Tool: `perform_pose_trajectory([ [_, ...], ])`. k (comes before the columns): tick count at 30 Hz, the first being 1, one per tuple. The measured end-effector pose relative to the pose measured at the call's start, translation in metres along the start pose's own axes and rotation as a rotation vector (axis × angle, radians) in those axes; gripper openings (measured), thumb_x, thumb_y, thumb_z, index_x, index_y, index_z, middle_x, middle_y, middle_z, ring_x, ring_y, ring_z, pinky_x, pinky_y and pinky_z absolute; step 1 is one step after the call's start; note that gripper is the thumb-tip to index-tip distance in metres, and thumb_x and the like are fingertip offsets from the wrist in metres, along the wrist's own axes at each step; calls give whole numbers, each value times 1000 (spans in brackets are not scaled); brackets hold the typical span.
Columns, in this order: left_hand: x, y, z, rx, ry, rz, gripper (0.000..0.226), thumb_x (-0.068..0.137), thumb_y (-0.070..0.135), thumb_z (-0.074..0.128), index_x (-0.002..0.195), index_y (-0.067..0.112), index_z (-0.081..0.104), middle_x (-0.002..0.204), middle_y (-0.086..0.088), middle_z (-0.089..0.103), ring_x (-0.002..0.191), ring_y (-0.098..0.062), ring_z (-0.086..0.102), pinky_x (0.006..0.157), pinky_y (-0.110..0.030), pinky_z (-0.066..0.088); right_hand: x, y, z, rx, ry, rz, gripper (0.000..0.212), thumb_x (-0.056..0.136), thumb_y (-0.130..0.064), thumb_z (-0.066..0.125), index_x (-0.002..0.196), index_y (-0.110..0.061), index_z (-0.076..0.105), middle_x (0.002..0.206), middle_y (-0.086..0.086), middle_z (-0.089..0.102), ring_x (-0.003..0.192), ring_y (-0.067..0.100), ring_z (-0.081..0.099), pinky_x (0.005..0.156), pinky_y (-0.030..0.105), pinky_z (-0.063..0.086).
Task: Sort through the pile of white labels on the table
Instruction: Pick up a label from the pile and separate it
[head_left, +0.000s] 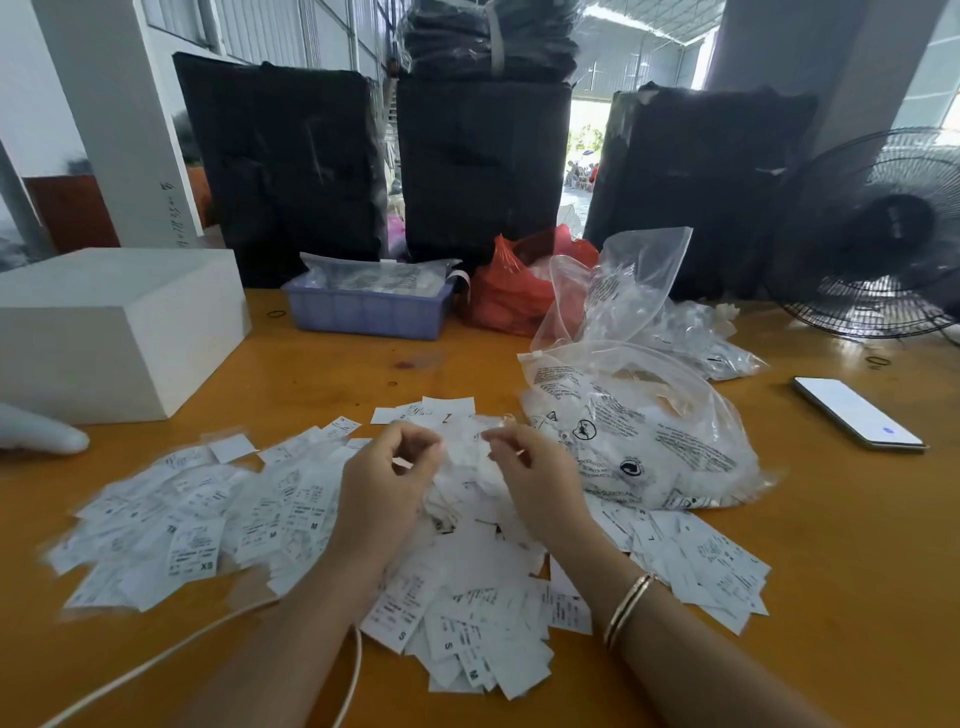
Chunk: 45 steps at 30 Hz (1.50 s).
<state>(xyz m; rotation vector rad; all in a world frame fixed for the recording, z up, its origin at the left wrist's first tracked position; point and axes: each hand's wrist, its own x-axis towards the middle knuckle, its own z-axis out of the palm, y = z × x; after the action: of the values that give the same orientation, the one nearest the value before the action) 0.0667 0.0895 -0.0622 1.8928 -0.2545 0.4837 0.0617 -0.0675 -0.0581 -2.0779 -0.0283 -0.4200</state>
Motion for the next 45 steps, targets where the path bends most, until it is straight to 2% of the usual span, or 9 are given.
perform_pose_trajectory([
  [5, 4, -3, -3, -5, 89, -47, 4, 88, 28, 64, 84, 29, 63, 84, 12, 66, 82, -2, 61, 65, -17, 47, 22, 1, 13, -623, -231, -133, 30, 93, -29, 50, 117, -18, 63, 126, 1, 60, 128, 22, 41, 104, 35, 33],
  [8, 5, -4, -3, -21, 92, -48, 9, 87, 24, 65, 84, 31, 60, 85, 12, 69, 82, 1, 62, 65, -17, 49, 27, -5, 21, -776, -292, -154, 23, 92, -28, 42, 81, -14, 56, 95, 6, 65, 108, 26, 51, 90, 37, 38],
  [12, 4, -3, -4, -64, 90, -45, 21, 86, 16, 67, 89, 35, 58, 87, 12, 68, 82, 7, 62, 65, -9, 50, 25, -9, 21, -820, -176, -264, 33, 97, -26, 37, 82, -14, 64, 73, 1, 53, 84, 24, 52, 98, 35, 34],
  [19, 8, 1, -6, -371, 72, -220, 35, 82, 11, 72, 104, 34, 56, 86, 10, 71, 77, -4, 71, 58, -11, 51, -3, -3, 11, -36, 166, -211, 12, 96, -15, 48, 93, -26, 48, 89, -4, 62, 79, 3, 56, 67, 15, 46],
  [25, 6, 1, -3, -592, -41, -395, 24, 81, 7, 70, 99, 23, 68, 84, 5, 74, 85, -15, 72, 65, -21, 55, -8, 2, 2, 389, 189, -22, 27, 87, -5, 63, 79, -30, 66, 90, -9, 66, 93, 13, 63, 89, 33, 52],
  [31, 5, 5, -4, -632, -53, -410, 13, 66, 17, 77, 78, 21, 75, 84, -1, 75, 78, -15, 72, 60, -18, 54, -9, 1, -1, 576, 164, 31, 31, 83, -4, 67, 70, -32, 75, 105, 2, 57, 93, 0, 57, 78, 12, 47],
  [35, 5, 6, -4, -718, -53, -440, 21, 65, 7, 75, 85, 9, 67, 86, -8, 75, 79, -20, 73, 60, -19, 55, -9, 1, 0, 575, 101, 67, 30, 84, -7, 66, 72, -33, 74, 125, -18, 51, 104, -18, 49, 82, 11, 43],
  [41, 5, 7, -3, -729, -86, -458, 34, 64, 4, 74, 96, 13, 66, 81, -1, 74, 80, -16, 72, 62, -19, 55, -8, 4, 0, 821, 38, 181, 25, 84, -2, 64, 77, -23, 76, 103, -2, 72, 110, 17, 62, 97, 32, 47],
  [45, 4, 7, -1, -704, -78, -473, 20, 69, 8, 74, 86, 19, 73, 76, 3, 73, 77, -16, 72, 61, -21, 55, -7, 4, -1, 954, 14, 196, 27, 86, 3, 59, 87, -16, 78, 111, 3, 70, 105, 17, 66, 85, 23, 52],
])
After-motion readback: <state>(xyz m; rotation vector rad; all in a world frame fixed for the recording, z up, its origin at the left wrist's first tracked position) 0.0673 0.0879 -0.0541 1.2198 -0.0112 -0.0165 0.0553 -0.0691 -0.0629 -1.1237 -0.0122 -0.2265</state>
